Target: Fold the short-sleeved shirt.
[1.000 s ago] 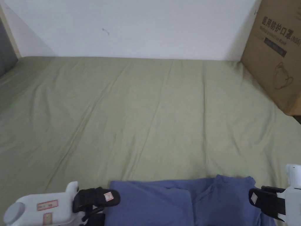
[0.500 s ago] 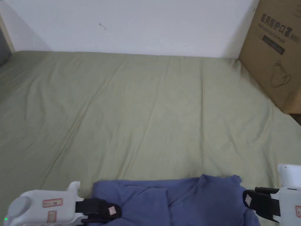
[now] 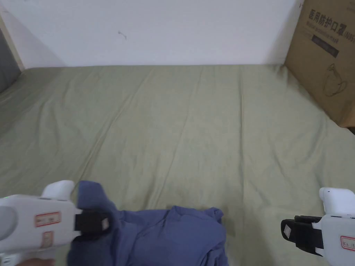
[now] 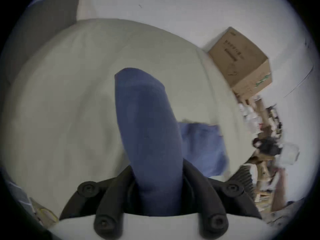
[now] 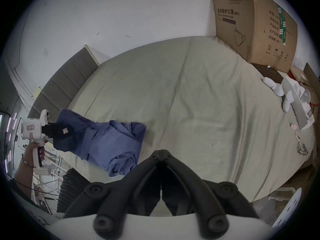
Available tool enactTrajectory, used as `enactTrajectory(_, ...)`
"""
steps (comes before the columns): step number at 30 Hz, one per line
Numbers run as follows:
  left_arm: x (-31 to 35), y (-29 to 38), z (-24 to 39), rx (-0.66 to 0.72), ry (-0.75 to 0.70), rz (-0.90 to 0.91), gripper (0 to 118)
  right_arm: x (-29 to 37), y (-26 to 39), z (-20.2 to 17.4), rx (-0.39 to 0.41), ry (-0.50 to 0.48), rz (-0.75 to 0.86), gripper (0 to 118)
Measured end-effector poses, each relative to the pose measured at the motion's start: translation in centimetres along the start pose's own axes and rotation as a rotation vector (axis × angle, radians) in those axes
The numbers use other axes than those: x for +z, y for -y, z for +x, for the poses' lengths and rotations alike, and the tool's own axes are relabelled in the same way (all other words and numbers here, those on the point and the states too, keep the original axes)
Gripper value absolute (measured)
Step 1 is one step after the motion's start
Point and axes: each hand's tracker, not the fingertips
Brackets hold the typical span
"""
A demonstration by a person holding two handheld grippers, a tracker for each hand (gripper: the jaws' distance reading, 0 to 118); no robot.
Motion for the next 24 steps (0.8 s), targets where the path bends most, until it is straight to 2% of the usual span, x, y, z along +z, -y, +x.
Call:
enactTrajectory(1, -1.4, -0.3, 1.2, 0.007, 0.043, -0.028, 14, 0.1, 0.1, 0.0, 0.002, -0.001, 0.0, 0)
enactTrajectory(3, -4.8, -0.4, 4.1, -0.065, 0.111, -0.068, 15, 0.5, 0.3, 0.2, 0.007, 0.002, -0.002, 0)
enactTrajectory(4, -6.2, -0.3, 5.3, -0.088, 0.142, -0.077, 18, 0.6, 0.4, 0.4, 0.009, 0.006, -0.003, 0)
enactTrajectory(5, -7.8, -0.3, 6.5, -0.096, 0.185, -0.1, 29, 0.9, 0.6, 0.6, 0.009, 0.014, 0.0, 0)
enactTrajectory(8, -12.7, 0.3, 8.6, -0.003, 0.351, -0.238, 110, 1.7, 0.7, 1.4, 0.001, 0.029, 0.005, 0)
enactTrajectory(9, -13.5, 0.3, 9.1, 0.025, 0.381, -0.253, 117, 2.0, 0.7, 1.7, -0.005, 0.034, 0.012, 0)
enactTrajectory(10, -14.0, -0.2, 9.5, 0.043, 0.375, -0.238, 114, 2.3, 0.7, 1.8, -0.008, 0.036, 0.019, 0)
enactTrajectory(12, -14.4, 0.4, 10.7, 0.022, 0.319, -0.229, 118, 2.8, 0.5, 2.1, -0.014, 0.041, 0.032, 0)
enactTrajectory(14, -13.3, 0.1, 10.3, 0.01, 0.323, -0.199, 118, 3.0, 0.3, 2.4, -0.022, 0.046, 0.044, 0)
enactTrajectory(16, -11.5, -0.4, 9.3, -0.017, 0.288, -0.164, 112, 3.0, 0.2, 2.7, -0.033, 0.044, 0.056, 0)
enactTrajectory(17, -10.3, -0.4, 8.7, -0.051, 0.248, -0.117, 104, 3.0, 0.2, 2.8, -0.041, 0.04, 0.059, 0)
enactTrajectory(19, -8.4, -0.3, 7.9, -0.137, 0.172, -0.048, 50, 2.8, 0.1, 2.9, -0.053, 0.034, 0.062, 0)
enactTrajectory(20, -7.9, -0.2, 7.7, -0.181, 0.125, -0.036, 17, 2.7, 0.1, 2.9, -0.055, 0.032, 0.063, 0)
enactTrajectory(21, -7.8, 0.0, 7.7, -0.217, 0.089, -0.043, 3, 2.6, 0.1, 2.9, -0.055, 0.031, 0.063, 0)
enactTrajectory(22, -7.9, 0.2, 7.6, -0.242, 0.058, -0.049, 3, 2.6, 0.1, 2.9, -0.054, 0.031, 0.062, 0)
enactTrajectory(24, -9.4, 0.7, 8.1, -0.228, 0.123, -0.11, 3, 2.4, 0.1, 2.8, -0.051, 0.03, 0.057, 0)
